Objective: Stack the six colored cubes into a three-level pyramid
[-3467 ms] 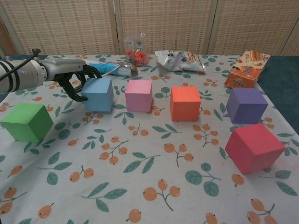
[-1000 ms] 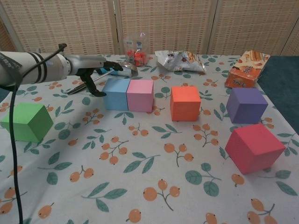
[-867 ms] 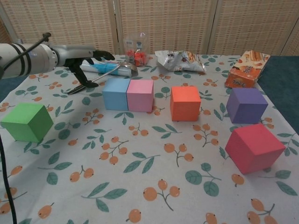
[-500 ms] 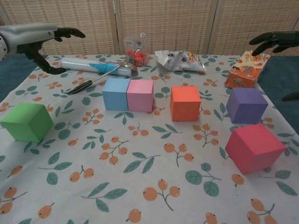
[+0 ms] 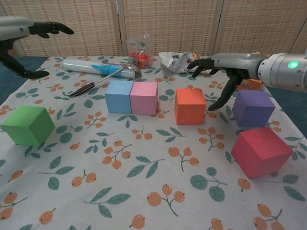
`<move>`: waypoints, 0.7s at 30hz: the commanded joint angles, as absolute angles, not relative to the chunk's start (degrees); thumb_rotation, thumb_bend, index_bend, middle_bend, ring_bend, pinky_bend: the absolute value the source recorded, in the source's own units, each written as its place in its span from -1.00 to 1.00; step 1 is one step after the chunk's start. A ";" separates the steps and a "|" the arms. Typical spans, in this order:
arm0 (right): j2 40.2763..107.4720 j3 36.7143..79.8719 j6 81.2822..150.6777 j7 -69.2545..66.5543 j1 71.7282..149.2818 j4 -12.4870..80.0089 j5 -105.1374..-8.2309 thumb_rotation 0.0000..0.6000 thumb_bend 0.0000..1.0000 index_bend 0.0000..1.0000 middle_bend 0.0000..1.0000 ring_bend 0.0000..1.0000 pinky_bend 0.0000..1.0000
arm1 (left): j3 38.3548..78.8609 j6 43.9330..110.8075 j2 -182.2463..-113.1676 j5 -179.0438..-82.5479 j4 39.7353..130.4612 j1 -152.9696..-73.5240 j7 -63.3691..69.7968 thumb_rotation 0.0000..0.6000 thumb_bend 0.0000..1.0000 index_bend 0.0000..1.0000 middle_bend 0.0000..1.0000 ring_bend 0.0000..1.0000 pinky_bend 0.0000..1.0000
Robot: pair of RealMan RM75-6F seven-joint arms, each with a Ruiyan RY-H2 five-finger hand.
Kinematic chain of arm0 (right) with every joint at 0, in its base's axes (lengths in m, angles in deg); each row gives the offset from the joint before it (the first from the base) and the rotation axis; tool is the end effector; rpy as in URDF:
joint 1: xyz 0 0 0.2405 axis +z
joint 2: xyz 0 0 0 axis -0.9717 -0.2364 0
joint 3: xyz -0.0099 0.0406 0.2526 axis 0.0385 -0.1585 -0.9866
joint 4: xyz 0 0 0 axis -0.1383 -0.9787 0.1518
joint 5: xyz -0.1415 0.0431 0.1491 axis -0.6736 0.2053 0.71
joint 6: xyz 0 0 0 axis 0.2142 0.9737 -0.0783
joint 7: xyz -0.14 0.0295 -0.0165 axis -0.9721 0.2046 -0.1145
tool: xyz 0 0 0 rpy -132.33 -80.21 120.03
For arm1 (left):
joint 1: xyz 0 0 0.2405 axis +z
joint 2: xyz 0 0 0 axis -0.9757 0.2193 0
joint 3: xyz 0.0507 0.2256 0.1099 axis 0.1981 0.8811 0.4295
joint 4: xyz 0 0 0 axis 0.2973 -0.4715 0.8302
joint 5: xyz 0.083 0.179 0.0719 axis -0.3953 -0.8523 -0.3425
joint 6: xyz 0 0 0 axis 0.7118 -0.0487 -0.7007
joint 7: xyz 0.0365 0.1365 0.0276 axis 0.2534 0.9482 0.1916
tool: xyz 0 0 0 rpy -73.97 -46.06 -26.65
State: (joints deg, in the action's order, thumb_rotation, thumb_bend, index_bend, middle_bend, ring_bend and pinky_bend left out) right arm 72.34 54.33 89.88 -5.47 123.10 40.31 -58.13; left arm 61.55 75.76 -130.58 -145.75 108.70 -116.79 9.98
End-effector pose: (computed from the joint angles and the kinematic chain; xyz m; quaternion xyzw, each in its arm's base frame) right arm -0.1495 -0.3842 0.0086 0.7428 -0.4549 0.3483 0.3465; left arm -0.1695 0.3328 0.1026 -0.7429 -0.3115 -0.4056 0.4319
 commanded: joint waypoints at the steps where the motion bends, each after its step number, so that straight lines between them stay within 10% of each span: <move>1: 75.22 54.43 87.80 -7.57 125.44 36.63 -54.84 1.00 -1.00 -0.63 -0.55 -0.89 -0.57 | 61.42 75.23 -130.10 -146.10 108.93 -116.53 8.92 1.00 -0.28 -0.89 -1.00 -1.00 -0.78; 21: 83.97 54.10 86.34 -4.21 128.71 24.59 -50.67 1.00 -0.67 -0.23 -0.32 -0.72 -0.57 | 60.08 72.77 -130.93 -147.05 107.21 -116.50 6.07 1.00 -0.28 -0.89 -1.00 -1.00 -0.78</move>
State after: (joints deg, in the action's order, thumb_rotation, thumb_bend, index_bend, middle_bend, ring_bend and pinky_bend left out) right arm 83.70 54.24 86.33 -4.28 128.56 24.84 -50.96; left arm 60.11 72.81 -130.90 -147.01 107.26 -116.50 6.11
